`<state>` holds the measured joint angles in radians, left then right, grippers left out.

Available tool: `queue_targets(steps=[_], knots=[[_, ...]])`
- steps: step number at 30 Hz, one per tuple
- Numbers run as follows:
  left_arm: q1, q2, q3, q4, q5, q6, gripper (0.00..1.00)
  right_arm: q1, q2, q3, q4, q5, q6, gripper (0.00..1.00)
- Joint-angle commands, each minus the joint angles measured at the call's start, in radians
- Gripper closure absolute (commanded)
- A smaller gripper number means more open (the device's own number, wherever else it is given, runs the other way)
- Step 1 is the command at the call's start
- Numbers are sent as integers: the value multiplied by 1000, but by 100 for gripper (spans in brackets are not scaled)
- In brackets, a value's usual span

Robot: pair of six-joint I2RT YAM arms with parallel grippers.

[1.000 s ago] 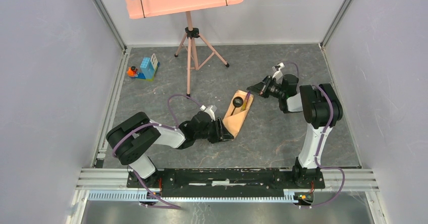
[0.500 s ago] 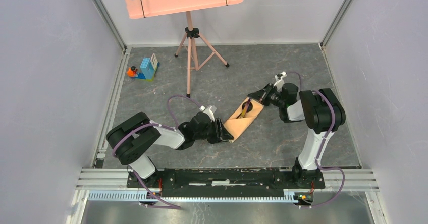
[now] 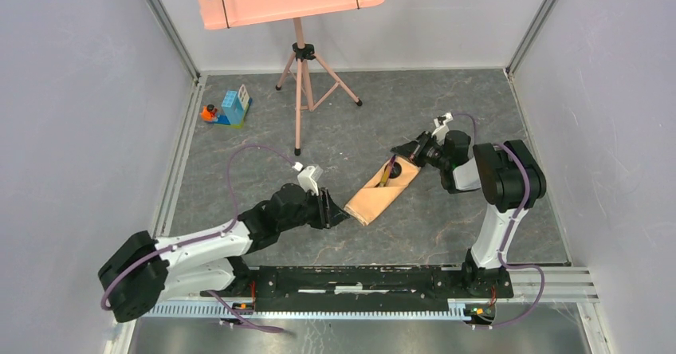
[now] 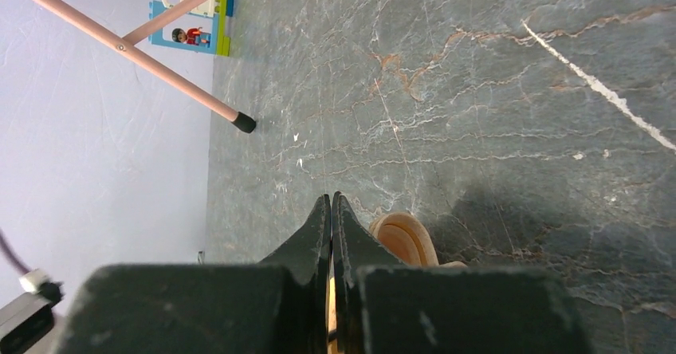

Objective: Fold the napkin into a case and place the utensils inside
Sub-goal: Insert the knife into the folded napkin.

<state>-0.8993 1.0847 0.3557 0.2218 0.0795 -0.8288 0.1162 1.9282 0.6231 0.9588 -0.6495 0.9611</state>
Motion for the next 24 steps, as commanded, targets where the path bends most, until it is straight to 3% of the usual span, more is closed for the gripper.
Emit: queue_targets(steps=[1,11,24], knots=[[-7,-37,-2,8,15,180,56,-1,-58,-5,49,47,15,100],[-37,245,-17,295,31,25,54,-1,-163,-109,5,162,49,100],[-85,374,24,345,23,-9,56,38,-258,-248,-8,297,94,100]])
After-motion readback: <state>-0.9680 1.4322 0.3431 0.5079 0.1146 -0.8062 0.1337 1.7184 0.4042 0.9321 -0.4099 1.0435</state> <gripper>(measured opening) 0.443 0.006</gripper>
